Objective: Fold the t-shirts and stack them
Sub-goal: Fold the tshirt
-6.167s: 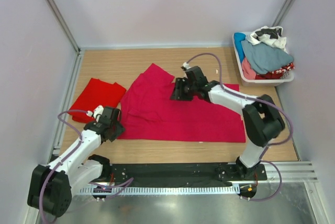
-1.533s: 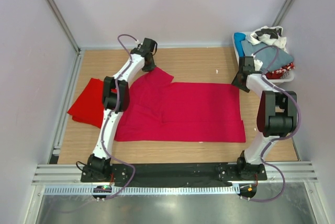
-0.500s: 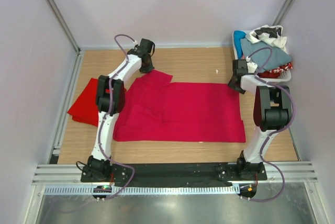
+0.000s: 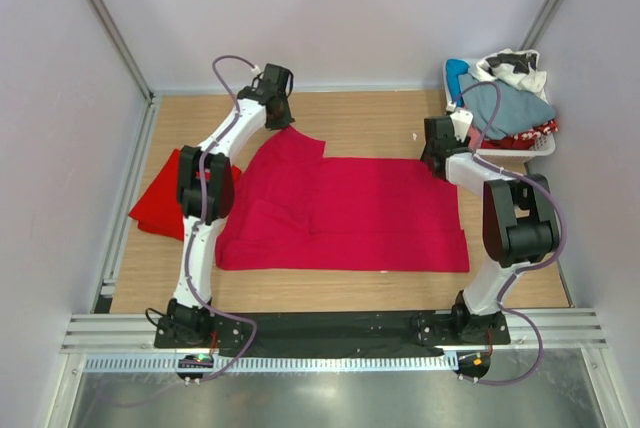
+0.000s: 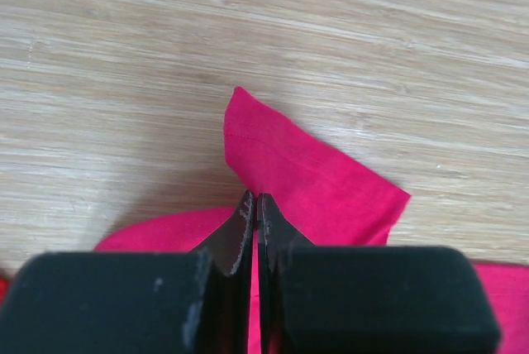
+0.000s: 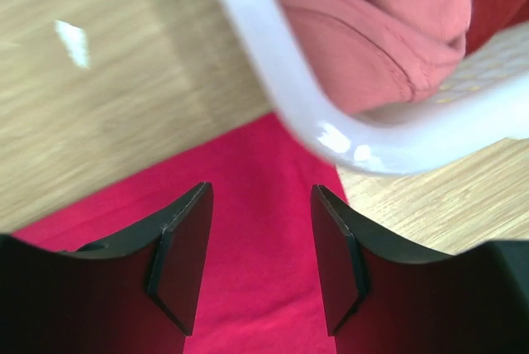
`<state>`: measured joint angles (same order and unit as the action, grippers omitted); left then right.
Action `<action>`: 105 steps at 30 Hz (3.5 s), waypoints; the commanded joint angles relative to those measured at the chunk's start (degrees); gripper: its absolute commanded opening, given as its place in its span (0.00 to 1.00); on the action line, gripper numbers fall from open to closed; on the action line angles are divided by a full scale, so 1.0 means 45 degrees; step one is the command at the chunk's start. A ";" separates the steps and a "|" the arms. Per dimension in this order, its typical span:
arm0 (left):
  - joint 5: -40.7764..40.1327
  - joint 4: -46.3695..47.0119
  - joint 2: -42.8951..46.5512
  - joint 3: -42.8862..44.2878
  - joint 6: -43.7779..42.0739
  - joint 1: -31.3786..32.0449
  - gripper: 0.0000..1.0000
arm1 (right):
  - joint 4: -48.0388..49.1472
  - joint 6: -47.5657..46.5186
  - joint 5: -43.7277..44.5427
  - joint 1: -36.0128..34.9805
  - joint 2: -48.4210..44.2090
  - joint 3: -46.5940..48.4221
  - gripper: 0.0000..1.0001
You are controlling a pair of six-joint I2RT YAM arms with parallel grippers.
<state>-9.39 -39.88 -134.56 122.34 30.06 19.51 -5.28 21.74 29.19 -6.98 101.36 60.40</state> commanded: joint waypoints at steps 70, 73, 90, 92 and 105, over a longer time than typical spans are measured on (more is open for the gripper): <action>0.0172 -0.0006 0.1719 -0.1367 0.0507 -0.1562 0.00 | -0.4452 -0.0670 -0.1662 0.0517 0.5425 0.6852 0.37; 0.0153 -0.0005 0.1797 -0.1387 0.0507 -0.1483 0.00 | -0.4335 -0.0670 -0.1643 0.0419 0.5074 0.6500 0.23; -0.0023 -0.0162 0.2031 -0.1387 0.0428 -0.1132 0.00 | -0.5038 -0.1022 -0.0002 -0.0011 0.4116 0.6246 0.48; -0.0043 -0.0181 0.2012 -0.1406 0.0409 -0.1112 0.00 | -0.4999 -0.1022 0.0036 -0.0010 0.4213 0.6207 0.48; -0.0044 -0.0299 0.2129 -0.1387 0.0253 -0.1112 0.00 | -0.4609 -0.0670 -0.0569 -0.0011 0.4724 0.6500 0.01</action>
<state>-9.43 -41.04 -129.56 114.43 32.29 14.28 -25.54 17.93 27.29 -6.96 123.37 89.73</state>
